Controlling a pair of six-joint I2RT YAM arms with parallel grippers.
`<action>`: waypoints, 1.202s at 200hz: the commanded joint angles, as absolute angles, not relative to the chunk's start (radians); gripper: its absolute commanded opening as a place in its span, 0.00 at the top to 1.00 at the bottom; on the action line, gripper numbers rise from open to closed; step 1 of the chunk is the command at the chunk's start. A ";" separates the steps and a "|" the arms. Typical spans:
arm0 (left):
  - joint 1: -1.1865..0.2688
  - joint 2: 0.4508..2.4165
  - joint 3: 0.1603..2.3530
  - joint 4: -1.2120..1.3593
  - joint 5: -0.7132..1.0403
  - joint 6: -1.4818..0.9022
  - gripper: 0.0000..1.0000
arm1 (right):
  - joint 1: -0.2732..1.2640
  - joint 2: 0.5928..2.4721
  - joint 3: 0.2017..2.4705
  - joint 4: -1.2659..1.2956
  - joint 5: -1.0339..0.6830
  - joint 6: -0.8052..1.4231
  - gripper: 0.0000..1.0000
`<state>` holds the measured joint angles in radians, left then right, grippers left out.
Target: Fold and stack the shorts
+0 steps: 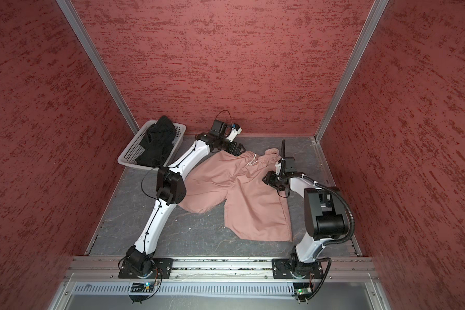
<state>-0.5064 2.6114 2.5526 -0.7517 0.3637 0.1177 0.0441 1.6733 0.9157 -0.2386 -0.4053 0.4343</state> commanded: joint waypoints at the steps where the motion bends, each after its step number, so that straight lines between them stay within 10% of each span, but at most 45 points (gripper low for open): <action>1: -0.507 2.643 2.559 -0.765 0.402 0.123 0.01 | 0.039 1.656 0.909 -0.155 -0.365 0.474 0.43; 79: -0.386 2.660 2.450 -0.862 0.242 0.002 0.01 | 0.031 1.884 1.082 -0.087 -0.344 0.472 0.40; 172: -0.315 2.252 1.813 -0.732 0.171 -0.107 0.01 | 0.038 2.253 1.663 -0.118 -0.461 0.380 0.35; 240: -0.283 1.910 1.691 -0.786 0.121 -0.156 0.01 | 0.153 1.812 1.429 -0.359 -0.483 0.244 0.33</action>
